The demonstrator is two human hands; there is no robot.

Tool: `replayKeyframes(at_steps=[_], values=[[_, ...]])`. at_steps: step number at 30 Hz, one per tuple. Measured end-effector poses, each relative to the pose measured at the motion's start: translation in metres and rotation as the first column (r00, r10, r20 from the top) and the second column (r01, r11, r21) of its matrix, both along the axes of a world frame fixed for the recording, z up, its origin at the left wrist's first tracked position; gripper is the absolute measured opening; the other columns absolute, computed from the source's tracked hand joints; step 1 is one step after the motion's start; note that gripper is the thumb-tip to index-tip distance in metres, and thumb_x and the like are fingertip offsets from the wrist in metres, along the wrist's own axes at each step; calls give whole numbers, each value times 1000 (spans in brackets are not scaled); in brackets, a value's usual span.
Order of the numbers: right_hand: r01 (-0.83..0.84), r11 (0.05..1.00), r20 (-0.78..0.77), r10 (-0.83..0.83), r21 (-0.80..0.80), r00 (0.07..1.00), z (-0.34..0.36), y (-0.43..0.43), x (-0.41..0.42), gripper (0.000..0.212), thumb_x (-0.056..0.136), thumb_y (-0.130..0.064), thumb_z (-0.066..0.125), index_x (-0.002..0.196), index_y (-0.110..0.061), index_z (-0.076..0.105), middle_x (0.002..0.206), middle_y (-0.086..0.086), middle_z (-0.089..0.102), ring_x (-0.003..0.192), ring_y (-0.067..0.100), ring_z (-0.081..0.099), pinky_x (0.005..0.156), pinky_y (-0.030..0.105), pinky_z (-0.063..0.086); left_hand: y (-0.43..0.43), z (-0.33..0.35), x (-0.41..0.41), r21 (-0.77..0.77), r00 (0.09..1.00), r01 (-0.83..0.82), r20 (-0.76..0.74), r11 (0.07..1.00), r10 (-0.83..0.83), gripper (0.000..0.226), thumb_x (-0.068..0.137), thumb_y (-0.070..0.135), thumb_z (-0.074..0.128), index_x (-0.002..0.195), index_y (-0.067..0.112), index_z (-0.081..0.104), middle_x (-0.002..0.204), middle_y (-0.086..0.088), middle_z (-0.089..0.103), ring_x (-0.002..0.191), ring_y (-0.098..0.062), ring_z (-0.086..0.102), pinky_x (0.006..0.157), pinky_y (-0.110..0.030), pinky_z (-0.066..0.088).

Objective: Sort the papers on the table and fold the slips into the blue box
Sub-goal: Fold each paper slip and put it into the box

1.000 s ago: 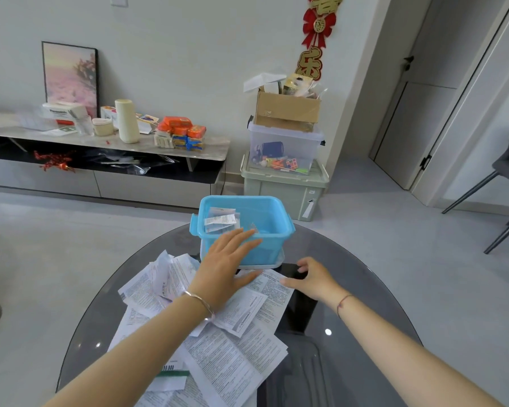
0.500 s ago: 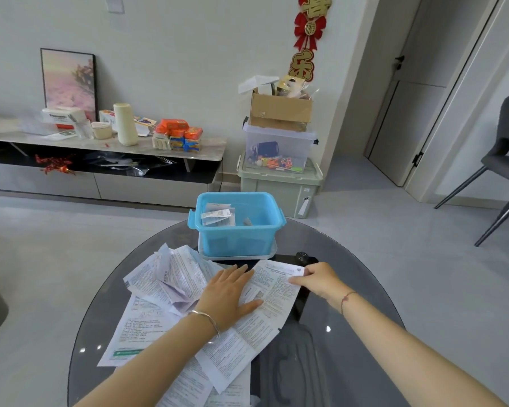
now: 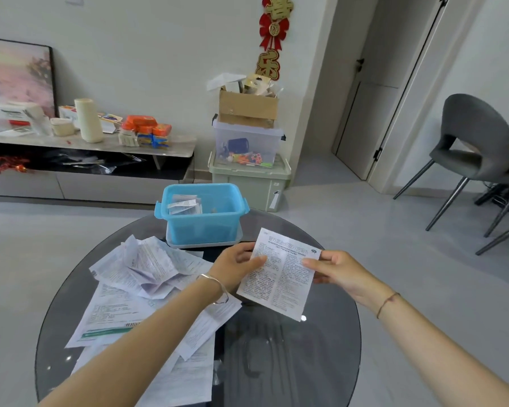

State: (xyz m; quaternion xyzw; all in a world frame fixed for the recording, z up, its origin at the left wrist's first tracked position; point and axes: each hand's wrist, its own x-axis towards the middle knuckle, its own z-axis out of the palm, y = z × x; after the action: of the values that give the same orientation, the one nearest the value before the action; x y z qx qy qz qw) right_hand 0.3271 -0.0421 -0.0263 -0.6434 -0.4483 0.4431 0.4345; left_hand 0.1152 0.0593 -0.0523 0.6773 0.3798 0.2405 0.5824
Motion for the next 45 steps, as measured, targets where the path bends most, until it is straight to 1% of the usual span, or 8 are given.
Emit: replayKeyframes(at_steps=[7, 10, 15, 23, 29, 35, 40, 45], values=[[-27, 973, 267, -36, 229, 963, -11, -27, -5, 16, 86, -9, 68, 95, -19, 75, 95, -11, 74, 91, -1, 67, 84, 16, 48, -20, -3, -10, 336, 990, -55, 144, 940, 7, 9, 83, 12, 72, 89, 18, 74, 91, 4, 75, 88, -10, 70, 82, -21, 55], [-209, 839, 649, -207, 503, 732, -31, -43, -5, 41, 75, 9, 66, 99, -23, 76, 103, -34, 64, 104, -8, 60, 93, 9, 43, -30, -13, -20, 527, 999, -6, 35, 850, -14, 22, 85, 5, 68, 96, 22, 75, 103, 6, 73, 99, -1, 64, 90, -11, 46], [-425, 831, 863, -122, 359, 491, -81, -68, -3, 57, 59, 18, 76, 99, -24, 77, 106, -17, 70, 106, 0, 59, 96, 3, 36, -46, -49, -33, 611, 918, 321, -389, 723, -78, 34, 93, 21, 59, 126, 33, 61, 129, 11, 60, 116, -8, 56, 97, -8, 34], [-208, 970, 654, 75, 127, 753, -81, -86, -7, 13, 83, -30, 71, 94, -35, 76, 87, -24, 71, 80, -3, 65, 72, 14, 49, -53, -57, -34, 561, 783, 541, -608, 627, -131, 66, 87, 71, 24, 96, 24, 69, 92, 7, 65, 86, -11, 57, 76, -21, 43], [37, 990, 379, -86, 134, 921, -87, -71, -9, 9, 86, -31, 67, 88, -28, 76, 79, -8, 74, 67, 4, 61, 63, 17, 44, -58, -52, -26, 509, 841, 373, -538, 776, -51, 38, 98, 41, 45, 84, 11, 64, 74, -2, 57, 73, -19, 54, 64, -26, 39], [142, 983, 333, -173, 115, 927, -91, -59, -8, 6, 83, -20, 73, 78, -16, 73, 81, -9, 73, 78, 13, 70, 67, 15, 50, -62, -46, -10, 497, 878, 179, -469, 849, 90, 51, 91, 33, 61, 139, 25, 43, 104, 7, 63, 95, -8, 58, 86, -21, 46], [191, 977, 354, -214, 98, 911, -97, -49, -6, 13, 78, -21, 78, 77, -9, 71, 77, 2, 73, 74, 24, 68, 67, 29, 52, -75, -51, -8, 793, 915, 343, -404, 504, 13, 33, 88, 11, 61, 120, 19, 65, 128, -1, 60, 114, -22, 58, 90, -36, 54], [213, 973, 356, -233, 93, 905, -101, -46, -5, 14, 77, -19, 79, 77, -7, 70, 74, 3, 72, 71, 22, 68, 64, 28, 51, -92, -55, -12, 618, 750, 595, -657, 514, -76, 51, 102, 44, 30, 148, 23, 33, 156, 4, 26, 145, -15, 20, 116, -25, 11]])
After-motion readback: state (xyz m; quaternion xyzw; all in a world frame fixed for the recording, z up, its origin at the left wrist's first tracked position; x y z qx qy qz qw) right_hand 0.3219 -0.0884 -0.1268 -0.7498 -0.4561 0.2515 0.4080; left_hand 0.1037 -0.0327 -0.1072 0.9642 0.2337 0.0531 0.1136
